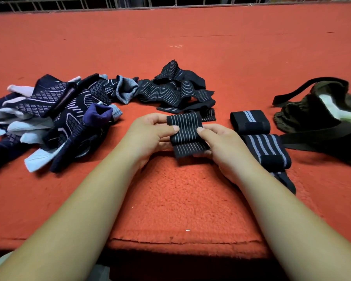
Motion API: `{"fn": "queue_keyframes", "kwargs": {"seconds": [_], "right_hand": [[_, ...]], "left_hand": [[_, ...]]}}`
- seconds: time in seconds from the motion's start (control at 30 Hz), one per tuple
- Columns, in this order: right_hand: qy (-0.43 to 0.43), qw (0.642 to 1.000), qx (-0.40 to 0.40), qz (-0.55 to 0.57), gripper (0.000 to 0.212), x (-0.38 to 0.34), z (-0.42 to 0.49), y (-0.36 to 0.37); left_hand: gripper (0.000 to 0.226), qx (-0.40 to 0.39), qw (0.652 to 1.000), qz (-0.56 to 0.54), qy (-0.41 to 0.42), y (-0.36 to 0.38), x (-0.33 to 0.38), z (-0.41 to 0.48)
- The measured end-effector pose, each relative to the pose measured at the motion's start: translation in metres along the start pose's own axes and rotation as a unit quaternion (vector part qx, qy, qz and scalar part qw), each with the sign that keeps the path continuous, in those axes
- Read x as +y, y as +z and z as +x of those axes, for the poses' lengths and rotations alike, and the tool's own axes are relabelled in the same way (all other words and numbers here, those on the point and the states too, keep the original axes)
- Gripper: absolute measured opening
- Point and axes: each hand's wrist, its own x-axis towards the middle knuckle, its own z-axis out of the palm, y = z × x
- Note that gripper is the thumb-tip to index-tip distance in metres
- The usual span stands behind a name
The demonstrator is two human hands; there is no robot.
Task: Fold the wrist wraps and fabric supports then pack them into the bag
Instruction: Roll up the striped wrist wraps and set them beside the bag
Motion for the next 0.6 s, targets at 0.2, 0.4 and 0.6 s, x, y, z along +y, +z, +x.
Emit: {"fn": "queue_keyframes", "kwargs": {"seconds": [0.2, 0.4, 0.6], "right_hand": [[0.026, 0.997, 0.007, 0.072, 0.022, -0.007, -0.001, -0.001], [0.028, 0.985, 0.013, 0.167, 0.024, -0.017, -0.005, 0.001], [0.001, 0.990, 0.011, 0.141, 0.009, -0.016, -0.005, 0.003]], "left_hand": [[0.026, -0.013, 0.999, 0.015, 0.036, -0.001, 0.000, -0.001], [0.042, -0.065, 0.998, -0.013, -0.015, 0.000, 0.007, -0.003], [0.013, -0.038, 0.999, -0.015, -0.017, 0.007, 0.001, -0.003]]}}
